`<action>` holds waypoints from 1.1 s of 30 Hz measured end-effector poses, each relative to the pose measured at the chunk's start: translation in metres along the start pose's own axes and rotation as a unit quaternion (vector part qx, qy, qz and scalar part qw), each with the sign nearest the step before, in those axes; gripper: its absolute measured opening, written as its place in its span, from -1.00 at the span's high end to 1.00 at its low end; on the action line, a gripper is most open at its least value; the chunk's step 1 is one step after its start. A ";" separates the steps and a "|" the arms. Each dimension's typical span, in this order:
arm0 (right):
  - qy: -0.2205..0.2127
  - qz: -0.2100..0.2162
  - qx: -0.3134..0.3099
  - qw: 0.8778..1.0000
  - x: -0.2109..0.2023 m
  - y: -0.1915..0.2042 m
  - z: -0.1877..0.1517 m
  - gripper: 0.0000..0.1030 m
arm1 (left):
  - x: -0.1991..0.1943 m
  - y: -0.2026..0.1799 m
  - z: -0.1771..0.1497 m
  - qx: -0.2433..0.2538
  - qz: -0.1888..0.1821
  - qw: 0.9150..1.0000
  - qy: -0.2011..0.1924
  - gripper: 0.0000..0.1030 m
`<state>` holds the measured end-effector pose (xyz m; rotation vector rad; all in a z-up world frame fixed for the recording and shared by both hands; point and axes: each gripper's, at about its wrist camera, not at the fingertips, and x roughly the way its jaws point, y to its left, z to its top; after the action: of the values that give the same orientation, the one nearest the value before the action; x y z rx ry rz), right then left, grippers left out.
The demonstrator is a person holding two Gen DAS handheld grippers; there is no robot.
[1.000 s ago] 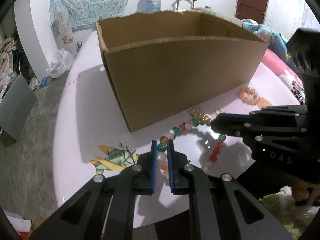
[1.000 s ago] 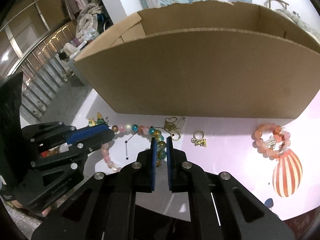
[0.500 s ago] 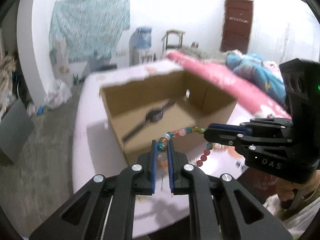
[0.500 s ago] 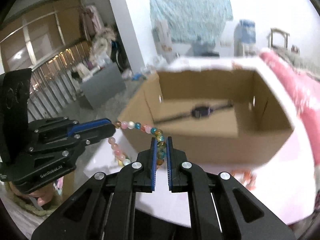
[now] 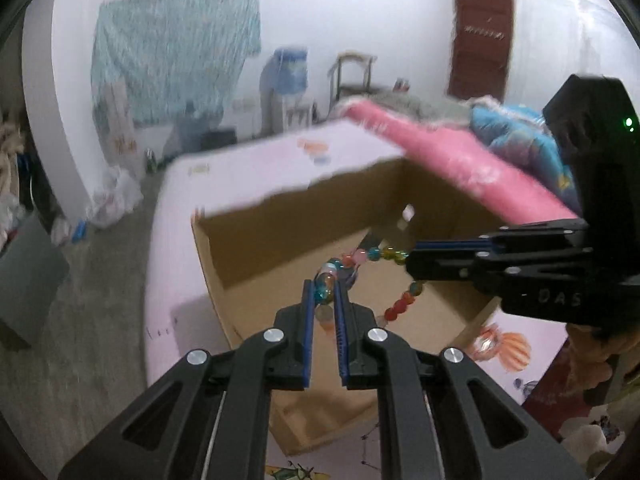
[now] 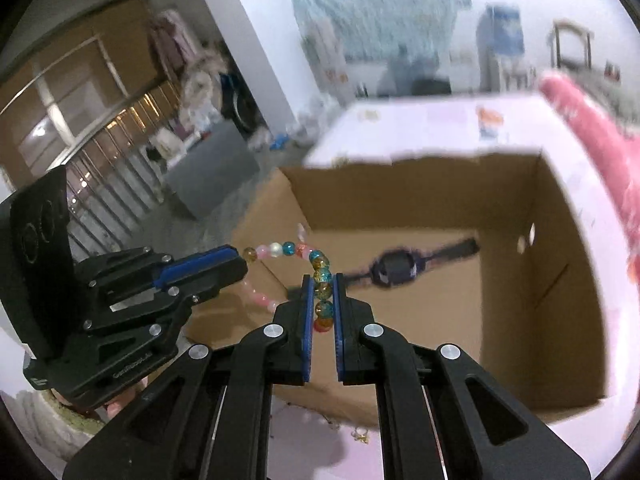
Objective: Organize jewelry
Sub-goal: 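Carry the bead bracelet into the box and open the right tool, then withdraw the right tool up away from the box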
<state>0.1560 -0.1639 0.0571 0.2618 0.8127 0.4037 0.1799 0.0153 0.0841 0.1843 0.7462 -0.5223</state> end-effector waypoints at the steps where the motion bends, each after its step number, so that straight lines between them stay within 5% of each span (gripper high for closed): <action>1: 0.018 0.001 0.005 1.000 0.008 -0.003 -0.001 0.86 | 0.008 0.004 -0.003 -0.005 -0.005 1.000 0.014 0.82; 6: 0.093 0.001 0.020 0.996 0.039 -0.013 -0.009 0.82 | 0.035 0.010 -0.015 -0.005 -0.005 0.997 0.071 0.81; 11: 0.096 -0.004 0.029 0.995 0.037 -0.019 -0.011 0.68 | 0.030 0.006 -0.017 0.013 -0.002 0.997 0.072 0.71; 18: 0.051 -0.005 0.048 0.998 0.002 -0.029 -0.007 0.46 | 0.005 0.018 -0.014 -0.010 0.013 0.999 0.036 0.19; 26: -0.046 -0.023 0.053 0.997 -0.063 -0.031 -0.016 -0.35 | -0.046 0.031 -0.022 -0.048 0.035 0.998 -0.025 -0.73; 33: -0.100 -0.074 0.051 0.991 -0.107 -0.035 -0.055 -0.63 | -0.067 0.028 -0.055 -0.077 0.038 0.996 -0.038 -0.90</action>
<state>0.0572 -0.2390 0.0766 0.3297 0.6525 0.1921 0.1203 0.0842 0.0893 0.0482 0.6987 -0.3949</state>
